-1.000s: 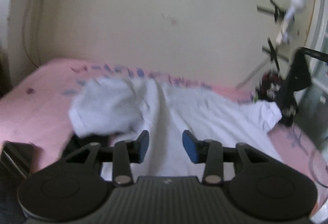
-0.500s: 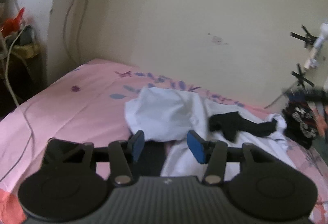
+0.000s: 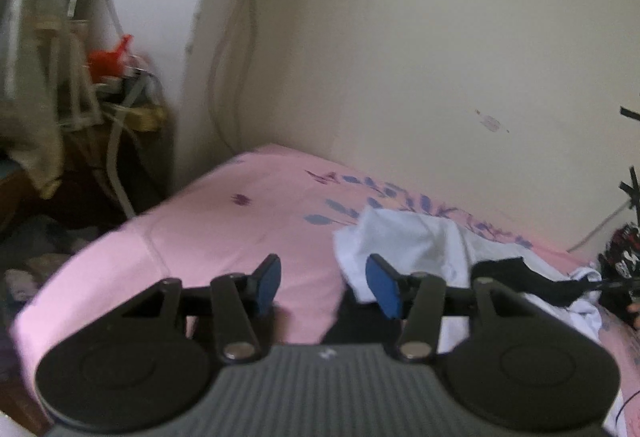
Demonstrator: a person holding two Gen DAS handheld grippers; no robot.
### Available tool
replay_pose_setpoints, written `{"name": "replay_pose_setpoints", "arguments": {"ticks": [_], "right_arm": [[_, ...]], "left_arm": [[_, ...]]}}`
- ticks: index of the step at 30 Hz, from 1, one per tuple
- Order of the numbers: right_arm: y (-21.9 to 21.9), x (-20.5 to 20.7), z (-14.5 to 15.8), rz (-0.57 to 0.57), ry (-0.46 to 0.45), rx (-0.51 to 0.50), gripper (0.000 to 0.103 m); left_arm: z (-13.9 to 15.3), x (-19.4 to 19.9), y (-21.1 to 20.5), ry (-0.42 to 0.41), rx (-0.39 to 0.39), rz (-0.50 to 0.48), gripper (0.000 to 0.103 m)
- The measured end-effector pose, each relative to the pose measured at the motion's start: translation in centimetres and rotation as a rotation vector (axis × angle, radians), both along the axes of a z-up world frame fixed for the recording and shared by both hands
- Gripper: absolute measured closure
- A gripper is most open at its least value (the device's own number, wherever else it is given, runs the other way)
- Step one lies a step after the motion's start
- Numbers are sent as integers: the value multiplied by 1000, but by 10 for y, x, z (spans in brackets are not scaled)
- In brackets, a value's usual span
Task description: Fold small clothes
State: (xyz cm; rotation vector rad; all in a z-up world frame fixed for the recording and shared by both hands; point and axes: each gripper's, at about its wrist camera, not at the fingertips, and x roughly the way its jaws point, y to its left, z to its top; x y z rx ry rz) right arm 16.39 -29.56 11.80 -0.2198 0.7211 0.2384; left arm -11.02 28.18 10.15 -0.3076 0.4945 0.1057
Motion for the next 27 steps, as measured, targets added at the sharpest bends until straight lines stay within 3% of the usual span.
{"name": "replay_pose_setpoints", "arguments": {"ticks": [2, 4, 7, 11, 14, 18, 19, 20, 21, 22, 25, 27], "right_arm": [[18, -24, 21, 98, -16, 48, 56], [49, -45, 35, 240, -6, 70, 56], [124, -94, 47, 539, 5, 76, 57], [221, -152, 31, 888, 70, 64, 58], [282, -180, 3, 1055, 136, 15, 60], [336, -191, -44, 1115, 197, -104, 55], [343, -194, -53, 1097, 217, -148, 64], [343, -189, -57, 1093, 237, -110, 78], [342, -181, -58, 1081, 264, -107, 98], [343, -174, -53, 1057, 276, -104, 103], [340, -149, -19, 978, 162, -59, 103], [337, -118, 26, 899, 109, 77, 103]], "left_arm": [[3, -13, 14, 1, -7, 30, 54], [5, -23, 26, -1, -14, 61, 54], [21, -48, 41, -54, 28, 136, 54], [57, -101, 66, -167, 94, 255, 53], [76, -140, 79, -203, 153, 338, 50], [75, -171, 87, -189, 177, 385, 49], [71, -174, 88, -181, 177, 388, 49], [67, -176, 89, -174, 176, 389, 49], [64, -177, 90, -170, 175, 387, 49], [60, -176, 92, -166, 171, 383, 49], [53, -167, 100, -155, 138, 368, 49], [49, -159, 103, -154, 101, 352, 49]]}}
